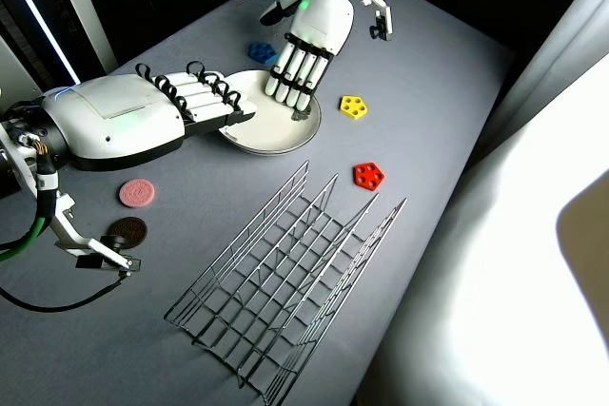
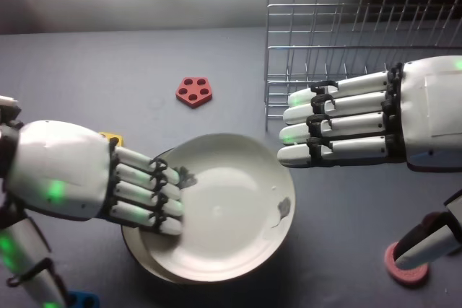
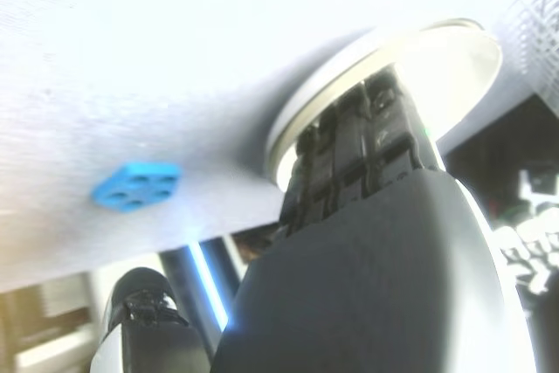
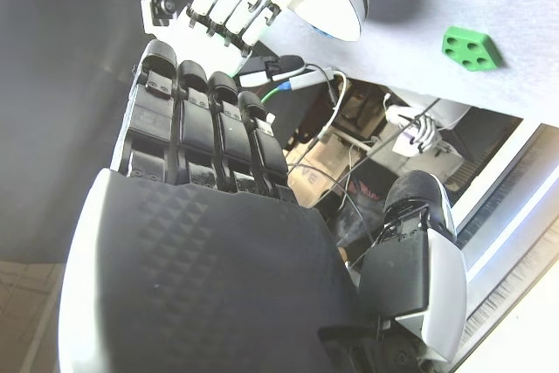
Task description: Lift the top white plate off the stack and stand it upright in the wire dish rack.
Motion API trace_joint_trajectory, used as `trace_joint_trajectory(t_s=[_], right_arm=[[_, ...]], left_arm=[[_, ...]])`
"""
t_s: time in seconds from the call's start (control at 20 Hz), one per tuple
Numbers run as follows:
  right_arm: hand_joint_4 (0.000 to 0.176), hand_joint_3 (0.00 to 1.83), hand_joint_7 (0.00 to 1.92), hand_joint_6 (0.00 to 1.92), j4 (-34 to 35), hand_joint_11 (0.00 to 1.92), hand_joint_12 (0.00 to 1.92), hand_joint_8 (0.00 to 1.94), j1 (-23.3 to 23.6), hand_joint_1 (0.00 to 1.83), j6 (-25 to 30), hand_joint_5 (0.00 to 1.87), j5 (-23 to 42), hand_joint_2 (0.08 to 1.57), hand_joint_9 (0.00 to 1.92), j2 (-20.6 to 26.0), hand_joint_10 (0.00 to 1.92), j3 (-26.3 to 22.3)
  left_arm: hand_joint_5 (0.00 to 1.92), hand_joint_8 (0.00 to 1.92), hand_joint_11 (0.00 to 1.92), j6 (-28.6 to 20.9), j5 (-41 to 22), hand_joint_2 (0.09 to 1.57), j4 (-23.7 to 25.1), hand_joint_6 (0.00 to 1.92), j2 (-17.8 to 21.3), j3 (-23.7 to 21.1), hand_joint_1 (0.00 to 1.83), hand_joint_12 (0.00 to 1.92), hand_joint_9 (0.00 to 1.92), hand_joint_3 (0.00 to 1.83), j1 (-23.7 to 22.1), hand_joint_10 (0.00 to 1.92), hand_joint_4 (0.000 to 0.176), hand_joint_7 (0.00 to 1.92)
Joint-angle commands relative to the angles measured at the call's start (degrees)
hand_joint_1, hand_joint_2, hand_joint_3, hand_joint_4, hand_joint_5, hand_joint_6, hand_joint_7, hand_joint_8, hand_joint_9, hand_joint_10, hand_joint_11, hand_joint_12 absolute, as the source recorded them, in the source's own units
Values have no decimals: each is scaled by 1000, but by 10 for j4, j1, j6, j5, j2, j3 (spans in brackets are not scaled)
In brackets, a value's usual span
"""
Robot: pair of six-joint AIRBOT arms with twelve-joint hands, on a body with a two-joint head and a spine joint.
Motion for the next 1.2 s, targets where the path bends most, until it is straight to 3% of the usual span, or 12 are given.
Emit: trace_joint_trajectory(t_s=[0.0,0.4,0.65,0.8,0.95,1.05,1.15], right_arm=[[0,0,69,11,39,113,16,12,6,0,0,37,45,983,85,5,12,0],[0,1,86,7,39,132,22,8,-3,0,1,52,39,990,108,-1,10,5],[0,3,51,0,54,128,18,3,-14,19,1,4,21,996,84,-22,6,28],[0,8,54,0,55,156,29,1,-15,174,1,0,20,1021,99,-29,5,28],[0,16,7,0,55,167,34,0,-15,451,1,0,20,1069,56,-35,0,27],[0,14,0,0,55,121,15,0,-15,729,1,0,18,1100,34,-40,4,28],[0,15,0,0,55,99,6,0,-15,838,0,0,12,1127,3,-46,0,29]], left_arm=[[57,3,26,-1,-2,862,-39,4,-7,2,28,176,60,0,-7,4,0,69],[51,6,18,11,32,866,-59,7,-60,13,13,177,47,1,-17,8,0,60],[48,6,7,12,37,869,-78,4,-67,16,16,180,55,1,-16,7,0,64],[51,4,4,12,35,867,-79,4,-67,22,0,182,58,0,-12,6,0,65],[54,4,22,12,30,863,-81,5,-68,33,17,194,61,0,-11,6,0,66],[65,8,38,12,29,857,-83,8,-68,36,24,206,75,0,-11,9,0,79],[65,5,16,12,29,863,-88,5,-69,37,24,203,69,0,-11,5,0,76]])
